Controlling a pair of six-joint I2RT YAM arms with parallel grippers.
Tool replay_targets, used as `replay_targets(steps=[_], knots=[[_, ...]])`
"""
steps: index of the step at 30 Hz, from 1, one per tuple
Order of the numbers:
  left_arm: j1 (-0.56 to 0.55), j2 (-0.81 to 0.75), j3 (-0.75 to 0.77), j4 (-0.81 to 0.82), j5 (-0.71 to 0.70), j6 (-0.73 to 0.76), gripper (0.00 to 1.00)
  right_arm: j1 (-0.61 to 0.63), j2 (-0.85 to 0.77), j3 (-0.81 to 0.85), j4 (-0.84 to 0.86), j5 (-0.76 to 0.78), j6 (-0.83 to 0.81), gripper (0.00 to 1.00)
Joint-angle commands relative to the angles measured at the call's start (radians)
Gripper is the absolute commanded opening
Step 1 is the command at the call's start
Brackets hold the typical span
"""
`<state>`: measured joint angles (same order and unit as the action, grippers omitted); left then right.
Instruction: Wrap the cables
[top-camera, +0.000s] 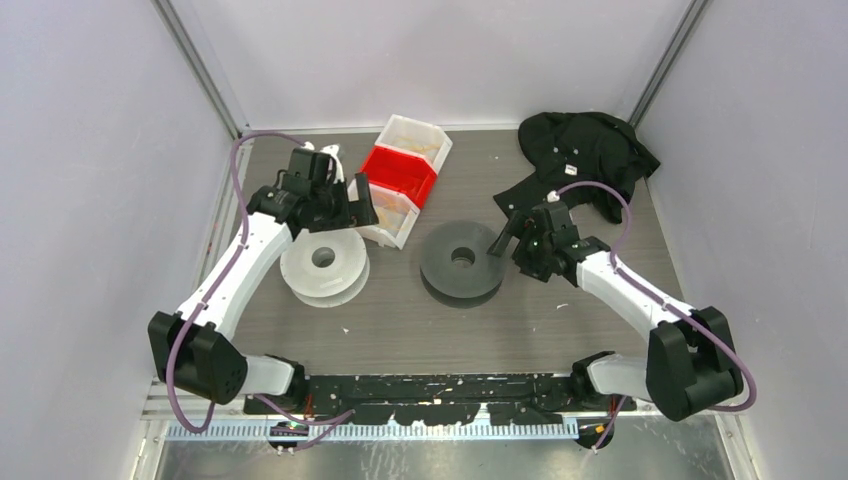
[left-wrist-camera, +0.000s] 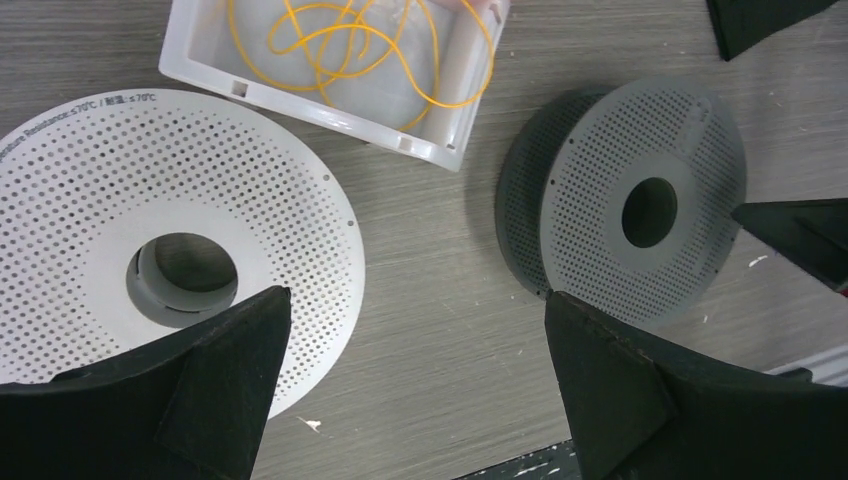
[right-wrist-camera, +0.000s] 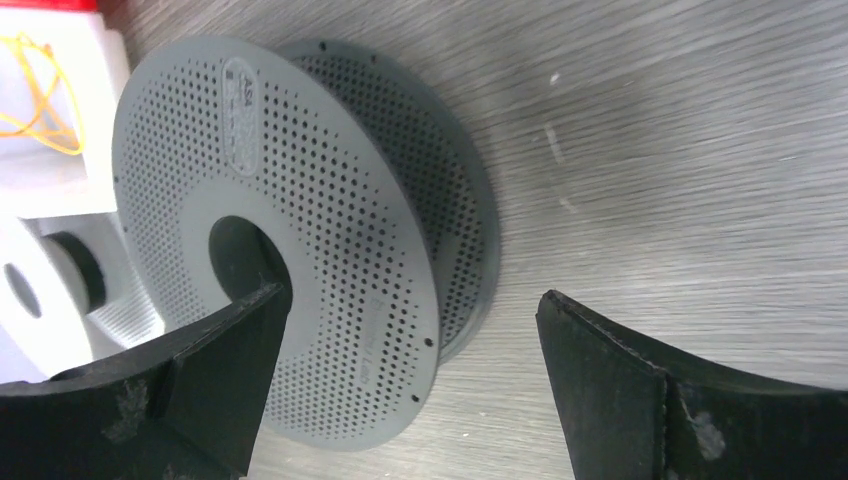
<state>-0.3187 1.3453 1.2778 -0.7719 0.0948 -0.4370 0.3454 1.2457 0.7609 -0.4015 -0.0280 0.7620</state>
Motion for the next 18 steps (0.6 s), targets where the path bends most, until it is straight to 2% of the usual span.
replay_targets(steps=[1,6,8,13,18], knots=[[0.001,-0.047,-0.003,0.07,0.069,0.012,0.99,-0.013,0.017,-0.073,0.258,-0.176,0.116,1.0],[0.001,-0.04,-0.004,0.073,0.093,0.003,0.99,-0.033,0.037,-0.175,0.454,-0.233,0.216,1.0],[0.001,-0.04,-0.006,0.08,0.097,-0.002,0.99,-0.037,0.051,-0.204,0.522,-0.257,0.249,0.96],[0.001,-0.038,-0.003,0.086,0.103,-0.006,0.99,-0.049,0.069,-0.263,0.666,-0.299,0.332,0.71],[0.001,-0.037,-0.001,0.09,0.105,-0.009,0.98,-0.074,0.093,-0.289,0.748,-0.332,0.399,0.54]])
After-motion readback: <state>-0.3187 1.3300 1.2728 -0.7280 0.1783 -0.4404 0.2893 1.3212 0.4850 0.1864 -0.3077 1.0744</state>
